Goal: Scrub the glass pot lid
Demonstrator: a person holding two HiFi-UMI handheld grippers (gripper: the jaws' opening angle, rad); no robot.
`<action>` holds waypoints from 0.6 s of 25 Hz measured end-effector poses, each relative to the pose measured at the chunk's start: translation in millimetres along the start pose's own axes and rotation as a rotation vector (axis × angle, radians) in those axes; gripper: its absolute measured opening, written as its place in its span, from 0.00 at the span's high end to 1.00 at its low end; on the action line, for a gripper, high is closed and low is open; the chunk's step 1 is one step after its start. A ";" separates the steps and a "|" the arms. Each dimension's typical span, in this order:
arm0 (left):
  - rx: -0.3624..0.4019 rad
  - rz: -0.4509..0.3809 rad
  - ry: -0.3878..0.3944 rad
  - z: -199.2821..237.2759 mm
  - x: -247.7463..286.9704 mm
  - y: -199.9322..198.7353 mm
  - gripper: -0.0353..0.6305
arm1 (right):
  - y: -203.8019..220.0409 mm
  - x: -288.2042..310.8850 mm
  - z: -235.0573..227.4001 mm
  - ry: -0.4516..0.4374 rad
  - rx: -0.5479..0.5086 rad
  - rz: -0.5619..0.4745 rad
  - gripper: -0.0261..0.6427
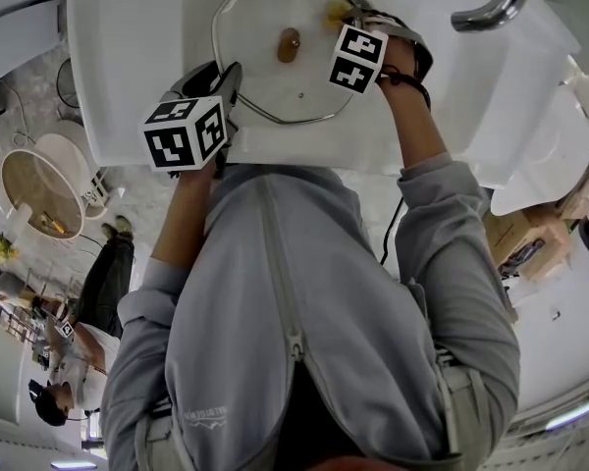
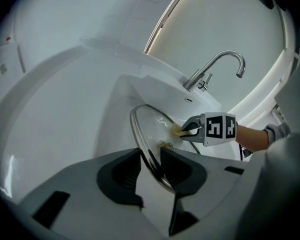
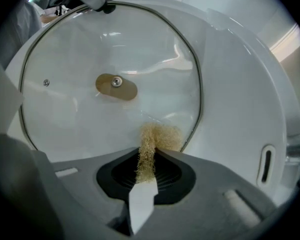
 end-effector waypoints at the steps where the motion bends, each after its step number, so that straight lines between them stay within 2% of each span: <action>1: 0.001 -0.001 0.000 -0.3 -0.2 -0.3 0.77 | 3.3 -1.7 6.0 0.001 0.006 0.000 0.89; 15: 0.014 -0.018 0.004 -6.2 -0.2 -0.8 0.77 | 23.7 -37.0 86.2 -0.097 -0.023 0.046 0.89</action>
Point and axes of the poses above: the fingertips, and each gripper's own axes: x forward along the fingers, z to its left, y out of its underside, the point moved 5 cm from there along -x, backward along the fingers, and after that the axes turned 2 degrees about x, right-handed, at the moved point
